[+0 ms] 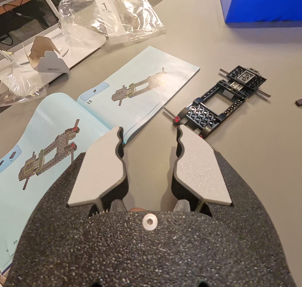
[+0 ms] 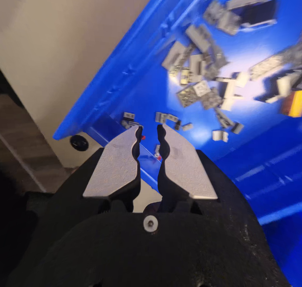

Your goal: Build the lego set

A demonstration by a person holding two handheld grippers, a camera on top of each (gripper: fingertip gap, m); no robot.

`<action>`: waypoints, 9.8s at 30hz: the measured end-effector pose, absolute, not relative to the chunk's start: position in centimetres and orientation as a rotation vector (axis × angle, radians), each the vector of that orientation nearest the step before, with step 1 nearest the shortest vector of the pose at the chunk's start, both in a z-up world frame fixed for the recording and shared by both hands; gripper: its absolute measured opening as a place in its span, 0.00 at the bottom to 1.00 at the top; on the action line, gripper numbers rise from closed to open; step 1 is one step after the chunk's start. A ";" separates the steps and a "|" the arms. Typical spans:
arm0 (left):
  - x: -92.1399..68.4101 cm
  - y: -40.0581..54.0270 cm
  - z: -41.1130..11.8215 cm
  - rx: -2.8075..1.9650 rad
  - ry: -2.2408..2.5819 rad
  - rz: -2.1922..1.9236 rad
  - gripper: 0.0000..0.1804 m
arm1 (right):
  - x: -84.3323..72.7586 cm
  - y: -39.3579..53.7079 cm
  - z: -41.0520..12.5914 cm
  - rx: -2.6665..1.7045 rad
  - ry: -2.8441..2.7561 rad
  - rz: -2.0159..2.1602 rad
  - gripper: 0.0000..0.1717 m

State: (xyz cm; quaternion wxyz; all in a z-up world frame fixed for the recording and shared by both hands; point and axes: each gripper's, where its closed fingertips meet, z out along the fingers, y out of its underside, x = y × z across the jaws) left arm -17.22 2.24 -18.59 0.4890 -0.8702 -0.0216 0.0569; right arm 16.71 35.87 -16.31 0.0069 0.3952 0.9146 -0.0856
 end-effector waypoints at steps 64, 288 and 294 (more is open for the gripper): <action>-17.0 2.8 -19.4 -2.170 -0.021 0.153 0.35 | 7.4 37.2 -16.1 1.493 3.080 -0.609 0.12; -12.8 3.7 -13.9 -1.796 0.124 -0.085 0.27 | -2.1 6.8 -22.4 1.477 2.750 -1.075 0.12; -8.5 2.9 -14.7 -1.879 0.351 -0.139 0.25 | -1.6 6.5 -22.3 1.408 2.793 -1.068 0.10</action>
